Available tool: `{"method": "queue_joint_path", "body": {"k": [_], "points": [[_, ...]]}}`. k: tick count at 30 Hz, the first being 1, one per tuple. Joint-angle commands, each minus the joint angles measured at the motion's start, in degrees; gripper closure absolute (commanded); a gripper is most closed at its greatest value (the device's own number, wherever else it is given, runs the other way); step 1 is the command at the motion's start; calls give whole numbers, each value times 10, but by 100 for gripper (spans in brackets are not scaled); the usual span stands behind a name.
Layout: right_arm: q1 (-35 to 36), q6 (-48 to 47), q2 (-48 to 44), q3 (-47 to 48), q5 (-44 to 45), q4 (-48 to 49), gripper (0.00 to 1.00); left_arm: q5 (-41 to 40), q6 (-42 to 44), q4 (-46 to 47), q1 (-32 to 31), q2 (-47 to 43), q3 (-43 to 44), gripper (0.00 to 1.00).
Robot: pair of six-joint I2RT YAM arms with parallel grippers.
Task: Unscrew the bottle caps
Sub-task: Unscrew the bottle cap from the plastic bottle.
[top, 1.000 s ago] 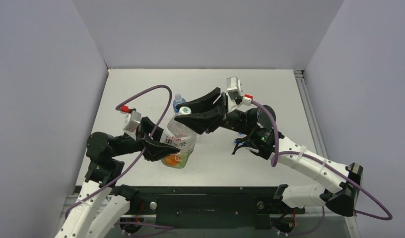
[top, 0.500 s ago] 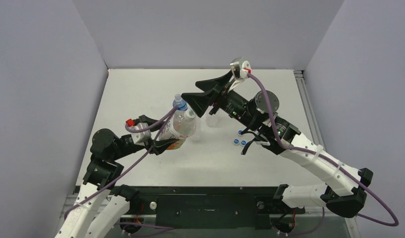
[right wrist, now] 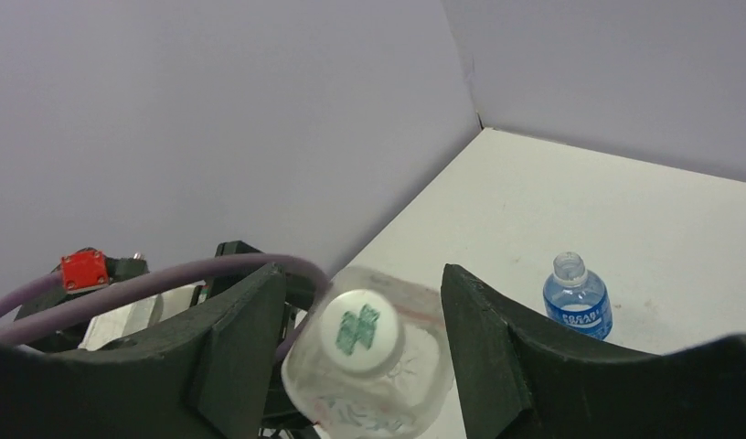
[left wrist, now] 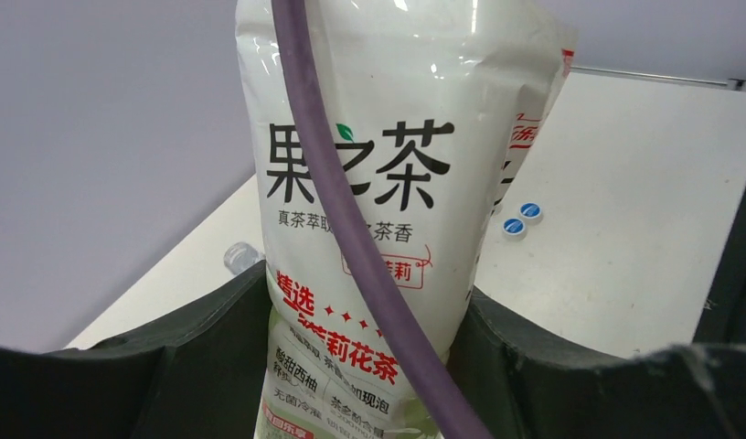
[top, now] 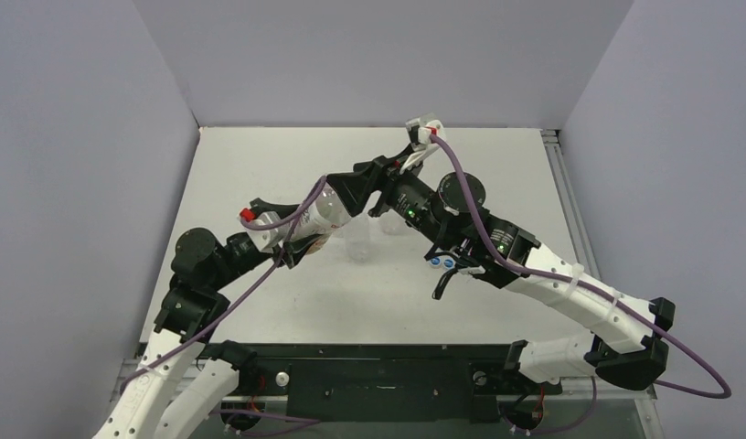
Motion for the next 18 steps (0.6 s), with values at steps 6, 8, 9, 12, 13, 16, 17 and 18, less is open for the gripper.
{"method": "queue_joint_path", "body": {"k": [6, 8, 9, 12, 13, 16, 17, 18], "points": [[25, 0, -5, 3, 80, 10, 44, -236, -36, -52, 0, 15, 43, 96], [26, 1, 0, 3, 84, 12, 45, -232, -41, -51, 0, 13, 43, 95], [26, 2, 5, 7, 85, 11, 45, -231, -42, -51, -1, 11, 43, 95], [26, 2, 22, 16, 94, 6, 45, -226, -45, -50, 0, 9, 43, 96], [25, 2, 25, 17, 96, 5, 45, -224, -45, -50, 0, 8, 43, 96], [22, 7, 34, 19, 104, 5, 45, -218, -46, -48, 0, 3, 39, 96], [19, 11, 35, 19, 103, 9, 45, -217, -46, -47, 0, 1, 39, 95], [18, 12, 37, 20, 99, 11, 45, -216, -47, -47, 0, 0, 38, 96]]}}
